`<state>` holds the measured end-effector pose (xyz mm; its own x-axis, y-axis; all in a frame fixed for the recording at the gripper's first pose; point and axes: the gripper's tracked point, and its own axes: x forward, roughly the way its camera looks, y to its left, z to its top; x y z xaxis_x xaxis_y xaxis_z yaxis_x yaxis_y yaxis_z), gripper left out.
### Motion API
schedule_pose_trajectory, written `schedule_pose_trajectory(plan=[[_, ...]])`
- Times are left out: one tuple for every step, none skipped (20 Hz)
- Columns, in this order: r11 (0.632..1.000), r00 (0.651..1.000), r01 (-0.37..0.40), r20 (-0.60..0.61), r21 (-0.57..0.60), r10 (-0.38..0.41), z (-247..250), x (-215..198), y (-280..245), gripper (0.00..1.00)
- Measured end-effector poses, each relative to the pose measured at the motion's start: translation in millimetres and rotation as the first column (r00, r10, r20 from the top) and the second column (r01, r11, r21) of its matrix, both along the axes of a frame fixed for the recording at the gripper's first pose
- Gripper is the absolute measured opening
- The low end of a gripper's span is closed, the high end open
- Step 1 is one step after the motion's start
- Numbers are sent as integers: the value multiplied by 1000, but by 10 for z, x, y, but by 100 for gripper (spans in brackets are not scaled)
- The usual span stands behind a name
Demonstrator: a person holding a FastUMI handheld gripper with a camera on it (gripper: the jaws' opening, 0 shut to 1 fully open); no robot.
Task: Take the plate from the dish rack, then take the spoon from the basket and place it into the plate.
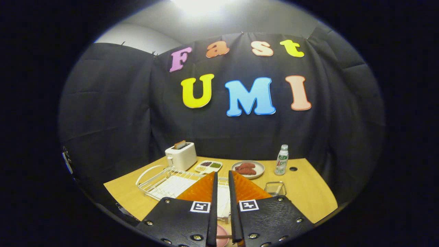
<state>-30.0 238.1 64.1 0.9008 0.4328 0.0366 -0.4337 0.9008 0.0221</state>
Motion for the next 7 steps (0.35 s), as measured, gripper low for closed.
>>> schedule_pose_trajectory(plan=[[1000,999,19,38,17,-20,226,47,-112,16],[999,996,41,77,35,-44,452,99,-240,16],[997,992,61,108,57,-66,658,136,-355,16],[994,988,76,131,77,-86,830,163,-463,16],[991,984,92,145,96,-105,978,200,-567,16],[988,980,107,158,115,-125,1114,250,-686,16],[984,975,122,170,134,-144,1237,291,-790,16]])
